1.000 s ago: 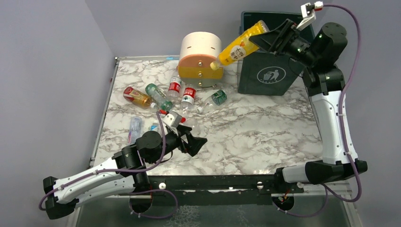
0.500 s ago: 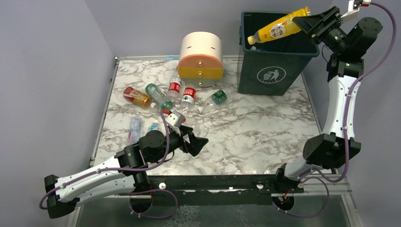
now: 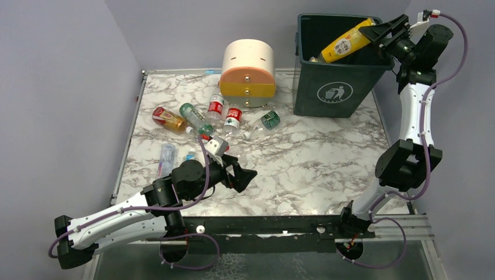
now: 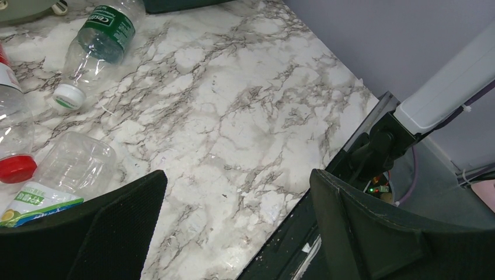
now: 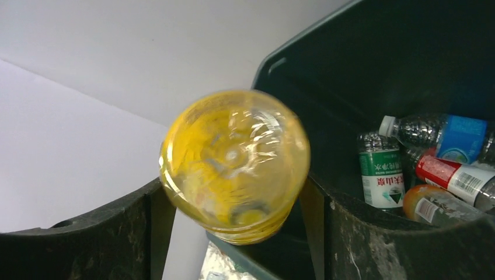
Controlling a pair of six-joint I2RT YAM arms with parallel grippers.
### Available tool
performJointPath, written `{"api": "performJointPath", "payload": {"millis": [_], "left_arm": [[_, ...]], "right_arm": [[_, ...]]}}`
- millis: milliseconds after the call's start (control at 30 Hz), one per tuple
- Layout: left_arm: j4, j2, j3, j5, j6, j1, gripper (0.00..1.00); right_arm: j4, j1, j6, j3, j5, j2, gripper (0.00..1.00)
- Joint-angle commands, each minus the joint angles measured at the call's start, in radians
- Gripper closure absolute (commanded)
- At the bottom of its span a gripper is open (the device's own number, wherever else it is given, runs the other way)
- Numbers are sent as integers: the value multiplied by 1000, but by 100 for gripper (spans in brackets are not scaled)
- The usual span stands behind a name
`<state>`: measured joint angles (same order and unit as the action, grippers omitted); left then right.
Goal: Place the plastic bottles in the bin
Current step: Place the plastic bottle in the trash bin.
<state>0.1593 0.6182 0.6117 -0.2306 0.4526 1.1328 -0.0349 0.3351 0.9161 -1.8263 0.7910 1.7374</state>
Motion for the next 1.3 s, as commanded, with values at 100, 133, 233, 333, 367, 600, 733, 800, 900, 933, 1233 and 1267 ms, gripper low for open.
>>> {"api": "performJointPath", "payload": {"millis": [100,133,233,333,367,600,733,800,900,933,1233,1267], "left_arm": [[0,6,42,-15,3,3,1],[0,7,41,-15,4,3,1],[0,5,39,-15,8,4,1],[5,5,39,-17,9,3,1],[9,6,40,-20,13,3,1],[75,28,68,-59,31,3,1],[105,40,79,-74,34,3,1],[121,50,86,-83,35,3,1],[141,59,93,-94,36,4,1],[147,62,94,-96,37,4,1],[127,111,45,-113,67,3,1],[113,118,37,-112,67,2,1]], "right_arm": [[-24,1,-22,-85,-14,68,15],[-30,1,-25,-93,-9,73,14],[-44,-4,-37,-107,-7,69,10],[-55,-5,-47,-113,-1,52,9],[-56,-5,-47,-113,3,44,8],[-72,-58,-75,-82,36,-81,6],[-73,-159,-127,56,36,-214,4],[-56,-213,-142,170,34,-286,3],[-30,-280,-159,337,36,-393,3],[-32,-295,-167,388,38,-426,3],[-87,-340,-227,787,61,-708,2],[-93,-340,-235,822,65,-725,1]]}}
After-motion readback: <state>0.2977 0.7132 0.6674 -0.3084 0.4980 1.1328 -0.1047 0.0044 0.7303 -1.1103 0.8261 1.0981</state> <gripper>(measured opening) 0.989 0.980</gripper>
